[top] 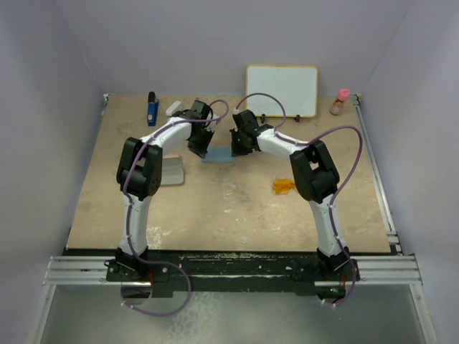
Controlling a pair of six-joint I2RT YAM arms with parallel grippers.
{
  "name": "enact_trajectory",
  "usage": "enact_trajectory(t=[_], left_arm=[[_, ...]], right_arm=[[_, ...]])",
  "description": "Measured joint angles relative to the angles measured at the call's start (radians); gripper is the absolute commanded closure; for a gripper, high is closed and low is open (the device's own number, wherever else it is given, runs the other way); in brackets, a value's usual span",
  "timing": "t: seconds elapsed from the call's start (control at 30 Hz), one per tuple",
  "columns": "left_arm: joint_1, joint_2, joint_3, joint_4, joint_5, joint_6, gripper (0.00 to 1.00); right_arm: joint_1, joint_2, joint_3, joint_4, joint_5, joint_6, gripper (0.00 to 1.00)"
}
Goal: Organize the sunglasses
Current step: Fold the glasses cleaning cloth at the center of the board.
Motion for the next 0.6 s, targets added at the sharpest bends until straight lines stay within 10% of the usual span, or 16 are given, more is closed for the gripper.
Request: enact_trajectory(t=[0.6], left_arm=[[0.000,0.000,0.000,0.010,-0.041,0.001,0.96]], right_arm=[[0.000,-0.027,-0.021,-0.034,-0.019,-0.016,1.00]])
